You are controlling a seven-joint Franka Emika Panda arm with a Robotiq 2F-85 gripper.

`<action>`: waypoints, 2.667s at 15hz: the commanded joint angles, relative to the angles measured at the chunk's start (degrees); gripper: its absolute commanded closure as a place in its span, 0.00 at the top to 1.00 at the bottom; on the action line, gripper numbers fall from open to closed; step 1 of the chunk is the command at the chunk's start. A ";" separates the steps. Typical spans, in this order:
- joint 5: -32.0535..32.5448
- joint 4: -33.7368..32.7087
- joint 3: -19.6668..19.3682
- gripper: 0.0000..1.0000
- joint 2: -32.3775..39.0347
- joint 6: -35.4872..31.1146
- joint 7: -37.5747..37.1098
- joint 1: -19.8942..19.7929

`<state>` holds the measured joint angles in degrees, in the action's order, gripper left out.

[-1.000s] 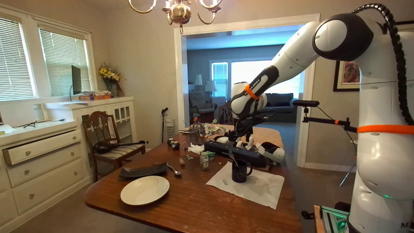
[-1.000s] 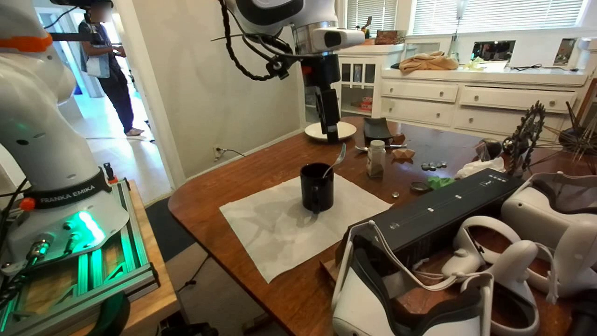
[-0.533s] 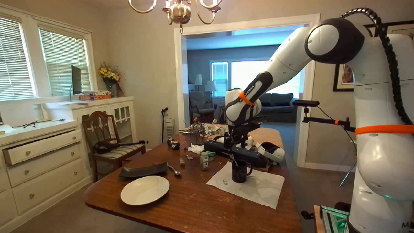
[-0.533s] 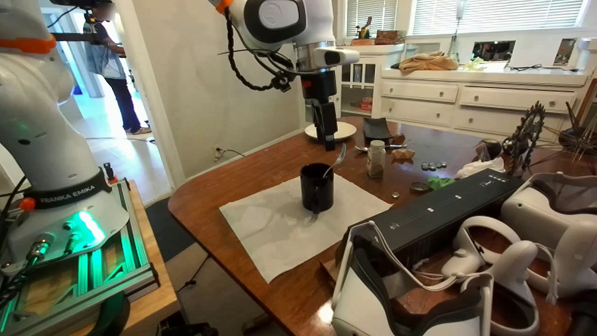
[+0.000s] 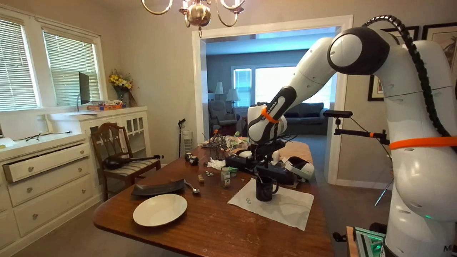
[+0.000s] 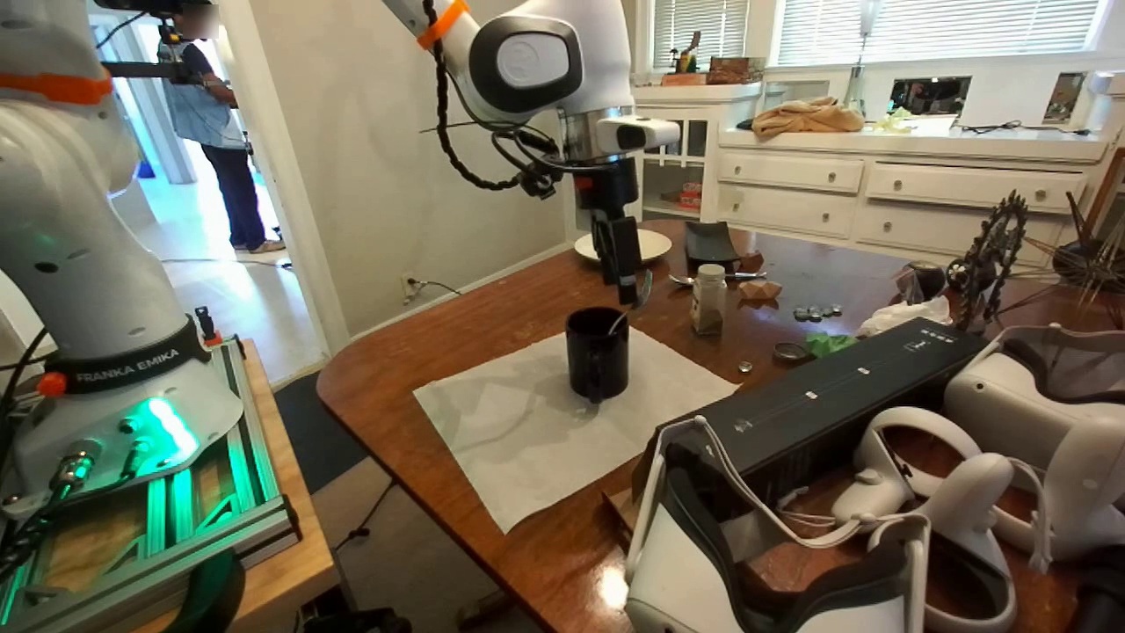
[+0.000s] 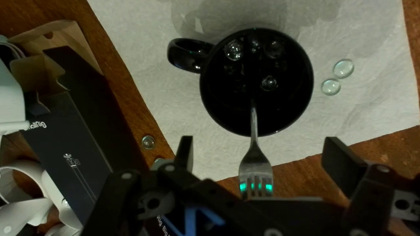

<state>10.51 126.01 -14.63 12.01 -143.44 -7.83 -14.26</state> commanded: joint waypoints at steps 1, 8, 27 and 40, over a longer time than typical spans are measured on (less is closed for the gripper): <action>-1.19 0.22 -0.31 1.00 1.82 -3.99 0.92 0.03; -2.03 0.59 -0.45 0.58 3.40 -8.41 1.62 -0.16; 4.11 8.79 -0.95 0.07 -14.56 -0.47 -2.73 1.30; -8.54 0.93 0.08 0.54 -16.73 8.77 2.26 0.34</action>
<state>2.93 128.75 -15.08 -7.49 -138.06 -5.85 -13.92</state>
